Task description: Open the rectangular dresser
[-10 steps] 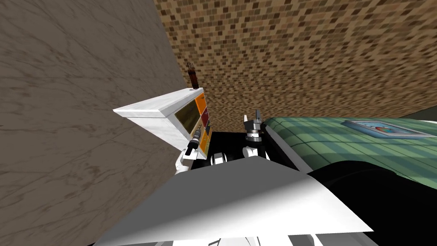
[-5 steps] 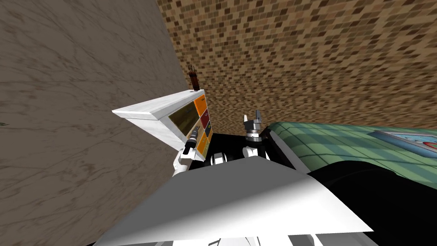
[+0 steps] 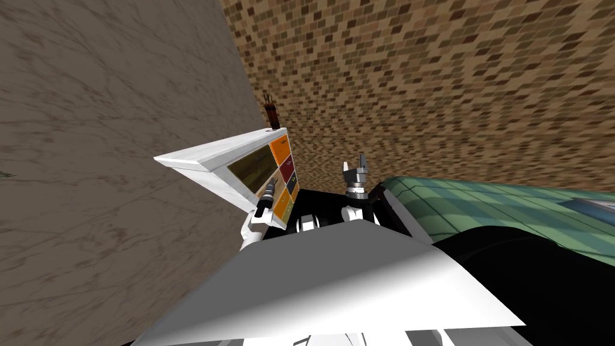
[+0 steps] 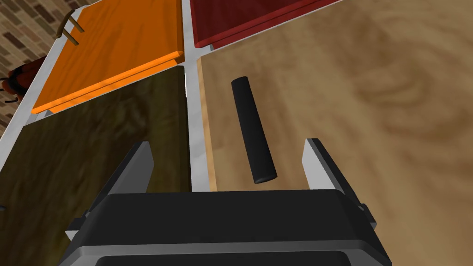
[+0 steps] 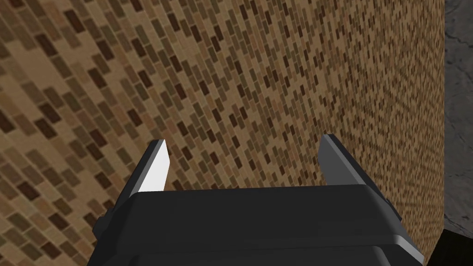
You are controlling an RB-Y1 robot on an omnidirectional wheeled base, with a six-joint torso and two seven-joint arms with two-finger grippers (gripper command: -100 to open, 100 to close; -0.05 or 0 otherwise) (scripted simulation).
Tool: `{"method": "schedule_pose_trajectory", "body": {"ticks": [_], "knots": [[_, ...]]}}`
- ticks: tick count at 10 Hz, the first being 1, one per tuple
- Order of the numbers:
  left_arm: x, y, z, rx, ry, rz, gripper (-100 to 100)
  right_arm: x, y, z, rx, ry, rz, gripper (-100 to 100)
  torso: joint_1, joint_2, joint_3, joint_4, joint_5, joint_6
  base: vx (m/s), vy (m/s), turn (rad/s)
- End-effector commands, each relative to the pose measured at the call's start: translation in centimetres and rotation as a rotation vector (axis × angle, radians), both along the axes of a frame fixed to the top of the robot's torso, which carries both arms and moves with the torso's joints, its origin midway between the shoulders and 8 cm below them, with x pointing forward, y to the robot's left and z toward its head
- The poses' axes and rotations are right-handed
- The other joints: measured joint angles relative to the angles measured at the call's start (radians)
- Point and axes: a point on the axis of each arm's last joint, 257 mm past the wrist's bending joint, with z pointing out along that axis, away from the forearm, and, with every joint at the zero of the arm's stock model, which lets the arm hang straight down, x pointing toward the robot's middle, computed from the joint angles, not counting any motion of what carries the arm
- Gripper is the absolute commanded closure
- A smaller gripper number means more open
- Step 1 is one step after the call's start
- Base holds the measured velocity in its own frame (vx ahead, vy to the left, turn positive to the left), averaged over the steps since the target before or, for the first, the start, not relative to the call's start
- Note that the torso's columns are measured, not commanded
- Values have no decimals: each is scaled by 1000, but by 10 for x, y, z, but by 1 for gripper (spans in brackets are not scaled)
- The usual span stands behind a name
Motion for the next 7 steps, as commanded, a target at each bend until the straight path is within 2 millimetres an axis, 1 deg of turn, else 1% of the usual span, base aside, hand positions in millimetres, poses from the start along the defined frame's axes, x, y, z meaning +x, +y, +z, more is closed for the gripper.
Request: {"method": "schedule_pose_trajectory", "body": {"ticks": [1,2,3,4,5,7], "knots": [[8,18,18,25,-31,32,-100,0,0,0,0,0,0,0,-1,-3,-2,1,-1,-1,32,-86,68],[9,29,19,34,-31,54,-100,0,0,0,0,0,0,0,0,-3,-2,2,-2,1,26,-86,96],[9,29,19,34,-31,54,-100,0,0,0,0,0,0,0,1,-5,-2,3,-3,-1,38,-75,69],[10,39,21,42,-31,76,-100,0,0,0,0,0,0,0,4,-8,-4,2,-2,0,59,-89,102],[10,39,21,42,-31,76,-100,0,0,0,0,0,0,0,4,-12,-6,2,-2,0,26,-101,66],[10,39,21,42,-31,76,-100,0,0,0,0,0,0,0,5,-6,-4,3,-2,0,8,-28,9]]}}
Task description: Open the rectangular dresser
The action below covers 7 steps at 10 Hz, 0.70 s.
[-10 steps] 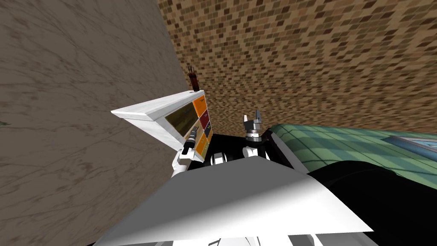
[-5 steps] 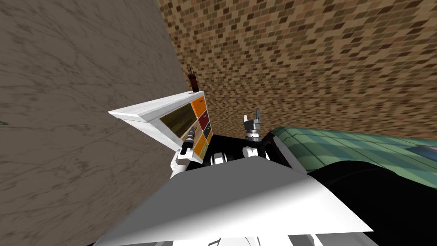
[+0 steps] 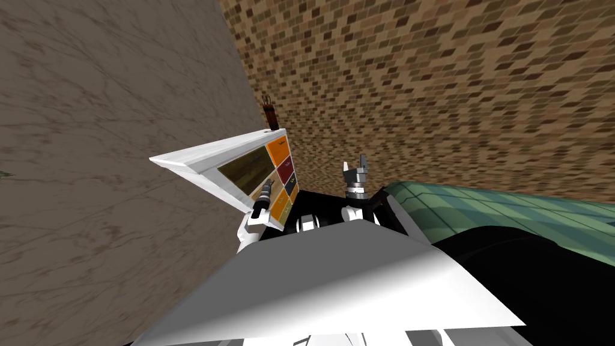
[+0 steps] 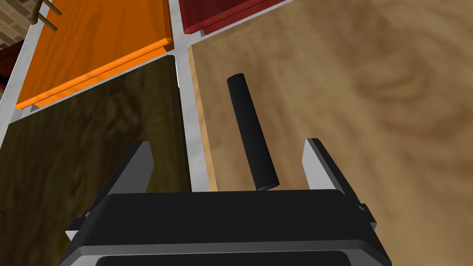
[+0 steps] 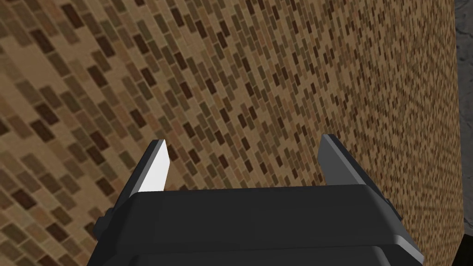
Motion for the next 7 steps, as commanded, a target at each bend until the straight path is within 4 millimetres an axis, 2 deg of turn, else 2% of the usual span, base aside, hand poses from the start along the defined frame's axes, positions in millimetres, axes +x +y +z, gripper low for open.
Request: {"method": "schedule_pose_trajectory", "body": {"ticks": [1,2,3,5,7], "knots": [[13,5,25,22,-45,8,-100,0,0,0,0,0,0,0,1,-1,0,2,-1,3,-4,11,-7],[13,15,26,29,-44,29,-100,0,0,0,0,0,0,0,1,-3,-1,1,0,2,54,-54,52],[13,15,26,29,-44,29,-100,0,0,0,0,0,0,0,-3,-6,-3,0,-2,-2,21,-66,95],[13,15,26,29,-44,29,-100,0,0,0,0,0,0,0,2,-8,-3,1,-1,3,-5,-21,4],[13,15,26,29,-44,29,-100,0,0,0,0,0,0,0,1,-5,-2,2,-2,1,10,3,-1]]}}
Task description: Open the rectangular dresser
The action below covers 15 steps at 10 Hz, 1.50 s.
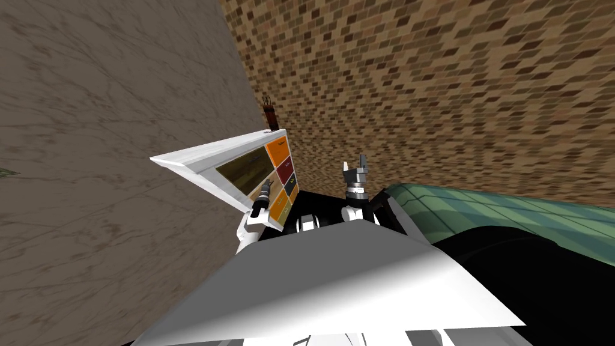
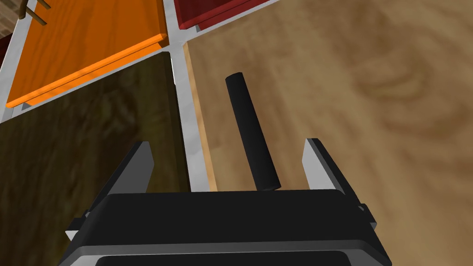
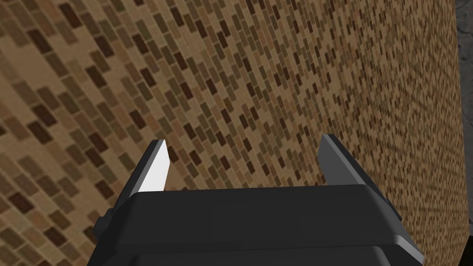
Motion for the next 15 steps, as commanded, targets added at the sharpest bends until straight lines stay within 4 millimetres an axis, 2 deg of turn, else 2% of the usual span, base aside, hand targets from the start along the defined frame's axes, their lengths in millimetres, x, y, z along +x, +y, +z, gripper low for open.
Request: {"method": "schedule_pose_trajectory", "body": {"ticks": [1,4,5,6,10,15], "knots": [[11,6,28,28,-60,7,-100,0,0,0,0,0,0,0,-1,1,1,0,0,1,12,0,-3],[11,6,28,28,-60,7,-100,0,0,0,0,0,0,0,0,-2,-1,-1,1,1,-4,1,2],[1,14,-2,12,0,28,-100,0,0,0,0,0,0,0,1,-4,-2,-1,1,1,27,-106,144],[0,20,-1,16,1,40,-100,0,0,0,0,0,0,0,-5,1,-1,-8,2,-6,66,-170,206],[-3,46,1,36,6,91,-100,0,0,0,0,0,0,0,0,1,0,-12,8,3,68,-123,112],[-10,80,3,61,17,162,-100,0,0,0,0,0,0,0,5,-4,-2,-11,7,1,66,-120,118]]}}
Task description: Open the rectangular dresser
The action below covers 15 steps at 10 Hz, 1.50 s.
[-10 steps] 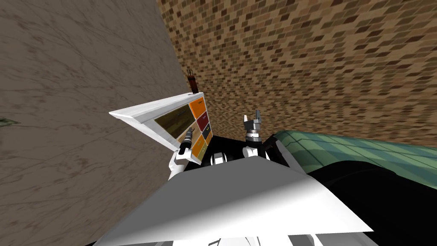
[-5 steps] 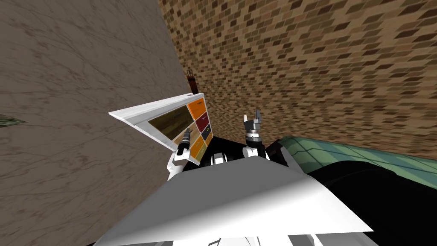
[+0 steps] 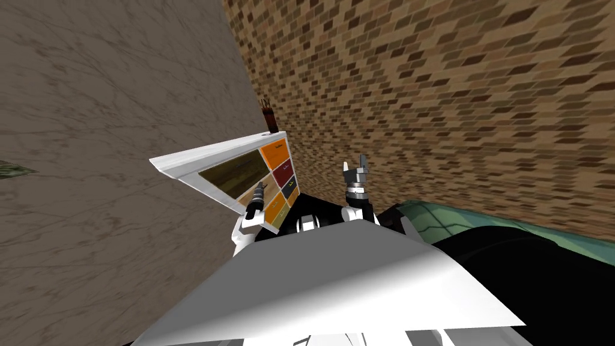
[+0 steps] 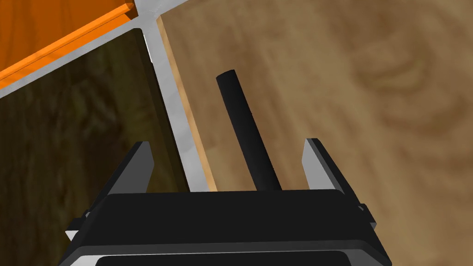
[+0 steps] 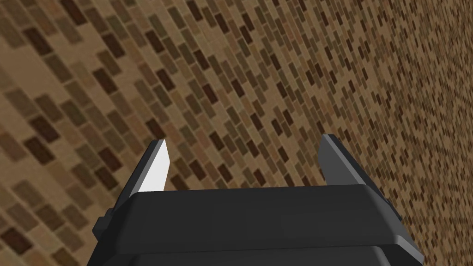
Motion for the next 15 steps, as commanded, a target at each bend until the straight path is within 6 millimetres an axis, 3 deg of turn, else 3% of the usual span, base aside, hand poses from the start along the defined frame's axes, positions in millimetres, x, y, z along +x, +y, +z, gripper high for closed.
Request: {"method": "schedule_pose_trajectory", "body": {"ticks": [1,12,15], "knots": [[0,26,17,36,-17,45,-100,0,0,0,0,0,0,0,0,2,1,0,0,0,79,-122,119],[-18,80,16,71,11,157,-100,0,0,0,0,0,0,0,1,6,3,1,0,1,54,-91,87],[-28,104,16,87,25,210,-100,0,0,0,0,0,0,0,-2,10,4,0,-1,-4,63,-124,116]]}}
